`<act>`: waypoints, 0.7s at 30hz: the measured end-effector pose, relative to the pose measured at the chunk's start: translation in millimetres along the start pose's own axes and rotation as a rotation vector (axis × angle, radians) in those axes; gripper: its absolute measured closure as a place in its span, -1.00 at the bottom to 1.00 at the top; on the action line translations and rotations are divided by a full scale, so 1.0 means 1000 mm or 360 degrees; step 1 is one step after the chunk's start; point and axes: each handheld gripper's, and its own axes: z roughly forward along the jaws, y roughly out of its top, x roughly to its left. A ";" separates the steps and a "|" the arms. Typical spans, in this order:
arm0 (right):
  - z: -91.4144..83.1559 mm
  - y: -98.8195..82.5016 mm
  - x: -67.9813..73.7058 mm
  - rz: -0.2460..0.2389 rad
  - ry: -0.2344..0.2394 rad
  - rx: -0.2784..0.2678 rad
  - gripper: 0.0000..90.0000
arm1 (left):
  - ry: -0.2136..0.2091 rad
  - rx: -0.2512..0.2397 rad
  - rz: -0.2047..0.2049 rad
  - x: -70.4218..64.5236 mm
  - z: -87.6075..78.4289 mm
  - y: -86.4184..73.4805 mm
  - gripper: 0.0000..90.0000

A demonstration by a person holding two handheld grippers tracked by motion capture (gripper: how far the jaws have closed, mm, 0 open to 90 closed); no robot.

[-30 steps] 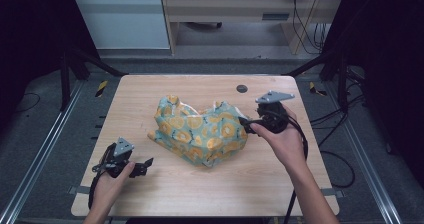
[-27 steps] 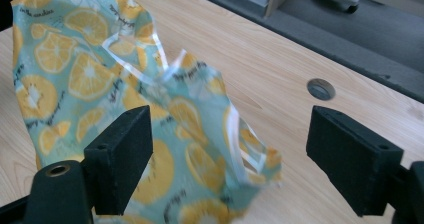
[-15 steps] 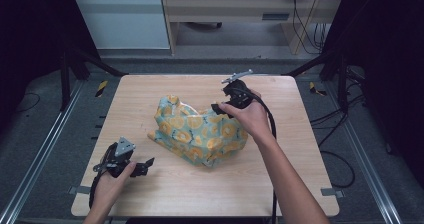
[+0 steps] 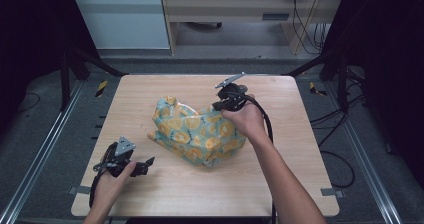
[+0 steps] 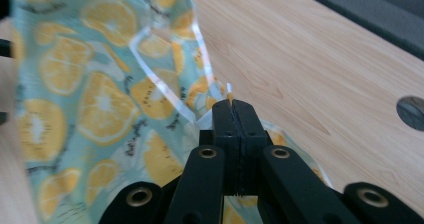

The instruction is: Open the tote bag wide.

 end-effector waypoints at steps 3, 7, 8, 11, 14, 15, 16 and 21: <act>-0.009 -0.001 0.005 -0.0009 0.0024 -0.0058 1.00 | 0.0003 -0.0010 -0.0013 0.002 -0.001 0.000 -0.88; -0.031 -0.003 0.018 -0.0037 0.0071 -0.0168 1.00 | 0.0006 -0.0037 -0.0031 0.004 -0.006 0.001 -0.86; -0.044 -0.002 0.025 -0.0047 0.0107 -0.0255 1.00 | 0.0016 -0.0057 -0.0023 0.003 -0.009 0.002 -0.84; -0.060 -0.002 0.033 -0.0049 0.0168 -0.0356 1.00 | 0.0027 -0.0098 -0.0019 0.002 -0.015 0.005 -0.84; -0.069 -0.002 0.042 -0.0075 0.0194 -0.0390 1.00 | 0.0028 -0.0126 -0.0023 0.000 -0.019 0.007 -0.83; -0.073 -0.003 0.046 -0.0085 0.0212 -0.0404 1.00 | 0.0027 -0.0148 -0.0031 -0.001 -0.022 0.009 -0.83; -0.081 -0.008 0.058 -0.0120 0.0241 -0.0423 1.00 | 0.0023 -0.0172 -0.0031 -0.004 -0.026 0.012 -0.83; -0.090 -0.021 0.073 -0.0158 0.0285 -0.0456 1.00 | 0.0031 -0.0223 -0.0010 -0.008 -0.035 0.019 -0.82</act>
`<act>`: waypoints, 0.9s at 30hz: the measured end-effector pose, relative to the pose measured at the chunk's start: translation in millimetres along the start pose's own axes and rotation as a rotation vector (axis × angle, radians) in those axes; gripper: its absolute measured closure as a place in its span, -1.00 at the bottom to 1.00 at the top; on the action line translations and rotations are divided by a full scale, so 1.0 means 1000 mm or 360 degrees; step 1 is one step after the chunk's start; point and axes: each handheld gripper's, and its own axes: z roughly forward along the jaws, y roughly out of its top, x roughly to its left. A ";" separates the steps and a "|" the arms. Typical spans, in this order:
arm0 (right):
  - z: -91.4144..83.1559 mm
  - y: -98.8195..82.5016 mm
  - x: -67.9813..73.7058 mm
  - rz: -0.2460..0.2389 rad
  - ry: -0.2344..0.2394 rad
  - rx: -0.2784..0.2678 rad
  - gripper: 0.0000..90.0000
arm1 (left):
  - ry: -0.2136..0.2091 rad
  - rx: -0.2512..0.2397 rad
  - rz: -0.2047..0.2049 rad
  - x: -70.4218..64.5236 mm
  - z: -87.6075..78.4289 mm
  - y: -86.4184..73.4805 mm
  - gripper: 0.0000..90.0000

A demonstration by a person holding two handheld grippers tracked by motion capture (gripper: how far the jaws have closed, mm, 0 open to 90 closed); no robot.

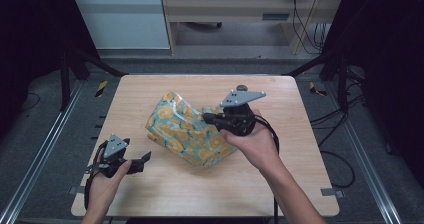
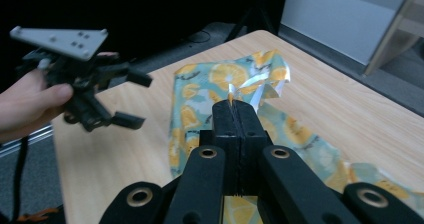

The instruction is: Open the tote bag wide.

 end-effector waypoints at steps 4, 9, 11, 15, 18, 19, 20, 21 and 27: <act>-0.008 -0.009 0.018 -0.0033 0.0045 -0.0022 1.00 | 0.0001 -0.0047 -0.0021 0.000 -0.007 0.006 -0.81; -0.011 -0.015 0.034 -0.0072 0.0091 -0.0029 1.00 | 0.0008 -0.0084 -0.0031 0.003 -0.016 0.010 -0.81; -0.010 -0.022 0.041 -0.0086 0.0114 -0.0021 1.00 | 0.0005 -0.0094 -0.0035 0.004 -0.018 0.013 -0.81; -0.005 -0.035 0.052 -0.0100 0.0151 0.0020 1.00 | -0.0002 -0.0145 -0.0046 0.006 -0.021 0.026 -0.81; 0.000 -0.045 0.058 -0.0106 0.0174 0.0046 1.00 | -0.0019 -0.0179 -0.0047 0.006 -0.021 0.042 -0.81; 0.003 -0.050 0.059 -0.0102 0.0178 0.0054 1.00 | -0.0021 -0.0186 -0.0045 0.006 -0.020 0.046 -0.81; 0.005 -0.052 0.060 -0.0101 0.0185 0.0060 1.00 | -0.0021 -0.0186 -0.0045 0.006 -0.020 0.046 -0.81; 0.007 -0.057 0.061 -0.0095 0.0196 0.0073 1.00 | -0.0027 -0.0188 -0.0045 0.006 -0.018 0.053 -0.80; 0.017 -0.073 0.063 -0.0082 0.0231 0.0110 1.00 | -0.0055 -0.0095 0.0069 0.001 0.009 0.088 -0.79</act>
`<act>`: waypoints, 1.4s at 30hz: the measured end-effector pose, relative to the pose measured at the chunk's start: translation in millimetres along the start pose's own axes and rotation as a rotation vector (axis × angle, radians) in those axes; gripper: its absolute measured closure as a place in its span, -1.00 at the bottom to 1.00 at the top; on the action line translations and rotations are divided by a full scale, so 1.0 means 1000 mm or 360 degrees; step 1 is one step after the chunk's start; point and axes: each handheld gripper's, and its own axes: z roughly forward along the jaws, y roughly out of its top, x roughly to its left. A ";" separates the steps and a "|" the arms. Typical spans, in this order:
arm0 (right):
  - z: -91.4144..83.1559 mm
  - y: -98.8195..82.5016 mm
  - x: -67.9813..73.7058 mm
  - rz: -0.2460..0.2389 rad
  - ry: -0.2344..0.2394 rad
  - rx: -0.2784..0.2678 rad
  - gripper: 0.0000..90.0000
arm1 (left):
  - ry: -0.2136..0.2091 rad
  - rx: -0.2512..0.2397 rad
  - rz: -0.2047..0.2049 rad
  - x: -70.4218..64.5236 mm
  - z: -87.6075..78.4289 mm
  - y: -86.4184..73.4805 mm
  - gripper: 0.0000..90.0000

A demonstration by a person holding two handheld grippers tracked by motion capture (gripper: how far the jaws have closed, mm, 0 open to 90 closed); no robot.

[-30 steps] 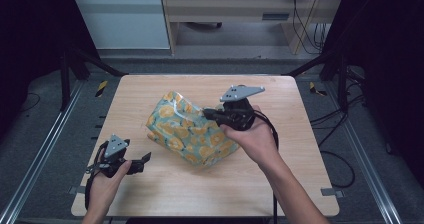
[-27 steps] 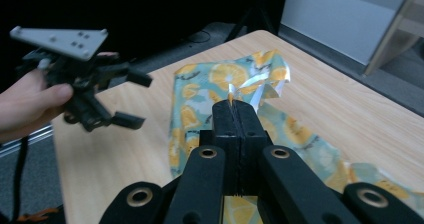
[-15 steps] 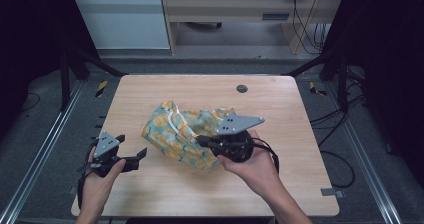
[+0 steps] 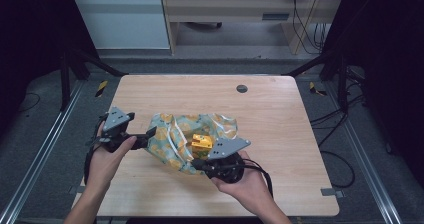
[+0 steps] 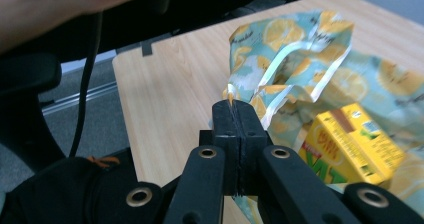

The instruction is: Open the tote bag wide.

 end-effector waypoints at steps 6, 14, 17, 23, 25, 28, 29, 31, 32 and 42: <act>0.007 -0.012 -0.001 0.0015 0.0023 0.0017 0.99 | 0.0009 0.0096 -0.0023 0.007 0.029 0.010 -0.74; 0.014 -0.026 0.000 0.0044 0.0058 0.0018 0.99 | -0.0048 0.0186 -0.0070 0.006 0.061 0.014 -0.80; 0.015 -0.030 0.000 0.0048 0.0060 0.0029 0.99 | -0.0065 0.0215 -0.0060 0.003 0.071 0.015 -0.80; 0.019 -0.037 0.000 0.0057 0.0082 0.0051 0.98 | -0.0098 0.0345 0.0005 -0.003 0.092 0.011 -0.81; 0.020 -0.038 0.001 0.0057 0.0088 0.0058 0.98 | -0.0137 0.0396 0.0018 -0.005 0.095 0.008 -0.78; 0.021 -0.039 0.001 0.0054 0.0091 0.0065 0.98 | -0.0179 0.0416 0.0037 -0.009 0.095 0.002 -0.37; 0.021 -0.039 0.001 0.0054 0.0091 0.0065 0.98 | -0.0179 0.0416 0.0037 -0.009 0.095 0.002 -0.15; 0.022 -0.040 0.001 0.0049 0.0093 0.0069 0.98 | -0.0166 0.0388 0.0057 -0.013 0.090 -0.006 0.19; 0.023 -0.041 0.001 0.0051 0.0092 0.0073 0.98 | -0.0156 0.0380 0.0064 -0.014 0.088 -0.008 0.37; 0.028 -0.050 0.003 0.0034 0.0081 0.0151 0.98 | -0.0176 0.0145 0.0065 -0.027 0.041 -0.022 0.85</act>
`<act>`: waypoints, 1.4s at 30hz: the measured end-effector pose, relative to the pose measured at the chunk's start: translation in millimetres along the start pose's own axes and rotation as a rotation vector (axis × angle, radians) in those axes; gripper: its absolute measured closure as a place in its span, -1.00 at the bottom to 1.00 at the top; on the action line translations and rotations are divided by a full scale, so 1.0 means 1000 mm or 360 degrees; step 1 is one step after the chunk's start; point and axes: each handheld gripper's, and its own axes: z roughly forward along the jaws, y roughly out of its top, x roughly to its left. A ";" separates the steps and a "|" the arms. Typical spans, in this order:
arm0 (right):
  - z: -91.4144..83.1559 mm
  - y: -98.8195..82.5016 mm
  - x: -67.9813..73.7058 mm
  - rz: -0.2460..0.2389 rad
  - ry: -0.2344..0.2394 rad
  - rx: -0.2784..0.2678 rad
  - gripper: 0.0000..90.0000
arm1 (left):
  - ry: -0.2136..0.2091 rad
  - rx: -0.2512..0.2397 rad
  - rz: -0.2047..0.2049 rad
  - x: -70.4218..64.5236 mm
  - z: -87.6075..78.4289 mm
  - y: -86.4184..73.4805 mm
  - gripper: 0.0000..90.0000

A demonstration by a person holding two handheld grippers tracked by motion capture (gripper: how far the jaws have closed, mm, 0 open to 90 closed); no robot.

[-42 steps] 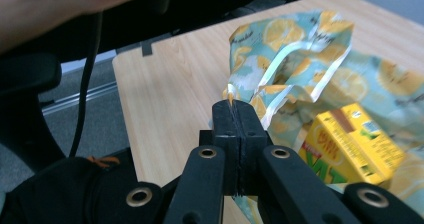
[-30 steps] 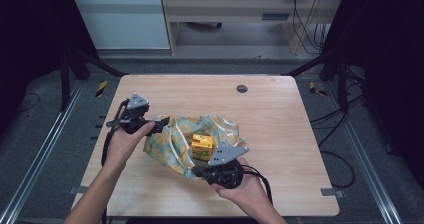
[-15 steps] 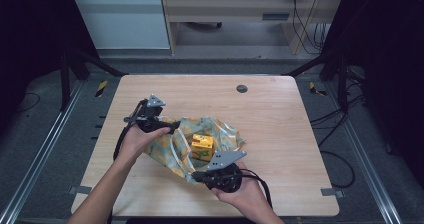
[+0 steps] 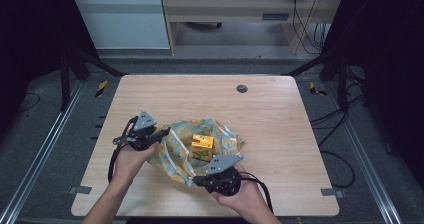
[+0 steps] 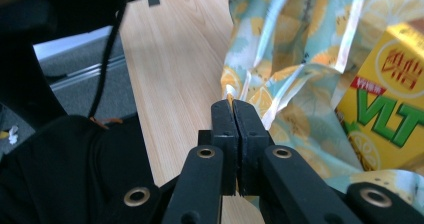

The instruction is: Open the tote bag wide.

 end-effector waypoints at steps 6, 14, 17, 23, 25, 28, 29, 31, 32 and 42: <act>0.010 -0.010 -0.002 0.0016 -0.0008 0.0064 0.98 | -0.0001 0.0033 0.0084 -0.012 -0.010 -0.021 0.87; 0.020 -0.025 -0.011 0.0056 -0.0054 0.0152 0.97 | -0.0017 0.0093 0.0103 -0.021 -0.009 -0.053 0.90; 0.021 -0.028 -0.013 0.0059 -0.0065 0.0175 0.96 | -0.0038 0.0098 0.0089 -0.021 -0.008 -0.061 0.89; 0.014 -0.027 -0.013 0.0030 -0.0125 0.0187 0.42 | -0.0045 0.0068 0.0042 -0.018 -0.011 -0.068 0.91; 0.010 -0.024 -0.013 0.0019 -0.0144 0.0187 0.32 | -0.0046 0.0065 0.0044 -0.018 -0.012 -0.068 0.91; -0.008 -0.011 -0.014 -0.0020 -0.0198 0.0152 0.00 | -0.0048 0.0055 0.0051 -0.020 -0.013 -0.068 0.91; -0.008 -0.011 -0.014 -0.0020 -0.0198 0.0152 0.00 | -0.0048 0.0055 0.0051 -0.020 -0.013 -0.068 0.92; -0.019 -0.003 -0.016 -0.0040 -0.0240 0.0119 -0.13 | -0.0042 0.0046 0.0058 -0.021 -0.013 -0.068 0.92; -0.030 0.005 -0.021 -0.0060 -0.0305 0.0093 -0.24 | -0.0042 0.0043 0.0060 -0.020 -0.014 -0.068 0.92; -0.029 0.010 -0.071 -0.0007 -0.0574 0.0197 -0.50 | -0.0041 0.0011 0.0074 -0.023 -0.016 -0.067 0.92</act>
